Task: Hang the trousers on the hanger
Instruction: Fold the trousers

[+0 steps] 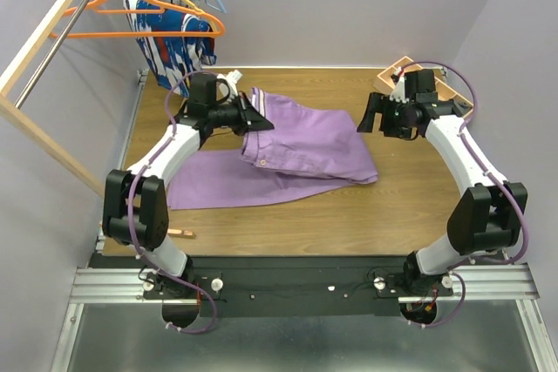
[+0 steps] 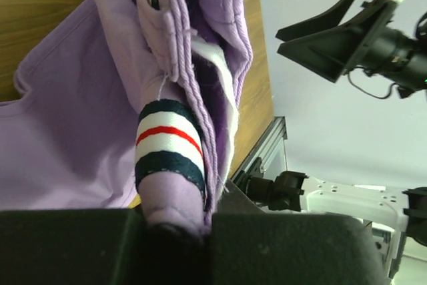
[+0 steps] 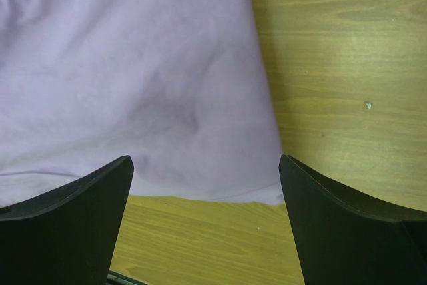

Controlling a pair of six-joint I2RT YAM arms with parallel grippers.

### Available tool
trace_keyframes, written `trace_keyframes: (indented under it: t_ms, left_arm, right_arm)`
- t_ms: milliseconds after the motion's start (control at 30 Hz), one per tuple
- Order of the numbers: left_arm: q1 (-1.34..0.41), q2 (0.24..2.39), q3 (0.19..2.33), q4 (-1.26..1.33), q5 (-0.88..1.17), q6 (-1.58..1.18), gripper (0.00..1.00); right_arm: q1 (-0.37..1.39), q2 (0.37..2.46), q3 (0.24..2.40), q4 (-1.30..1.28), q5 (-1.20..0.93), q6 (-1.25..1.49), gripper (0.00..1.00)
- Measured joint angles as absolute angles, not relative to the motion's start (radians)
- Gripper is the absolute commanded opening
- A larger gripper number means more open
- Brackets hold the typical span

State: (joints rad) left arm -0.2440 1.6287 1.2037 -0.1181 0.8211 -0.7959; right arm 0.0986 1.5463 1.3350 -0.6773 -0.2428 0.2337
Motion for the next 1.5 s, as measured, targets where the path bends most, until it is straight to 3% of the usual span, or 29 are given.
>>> trace_keyframes:
  t_ms: [600,1367,1500]
  left_arm:
    - [-0.025,1.507,1.156,-0.435,0.887,-0.565,0.0]
    - [0.018,1.492,1.116,-0.504,0.871,-0.471,0.0]
    - [0.018,1.494,1.116,-0.503,0.869,-0.471,0.0]
  right_arm:
    - [0.078,1.728,1.308,-0.52,-0.532,0.134,0.96]
    - [0.078,2.064,1.376,-0.399,-0.802,0.045,0.88]
    - [0.085,2.091,1.396,-0.381,-0.841,0.04,0.81]
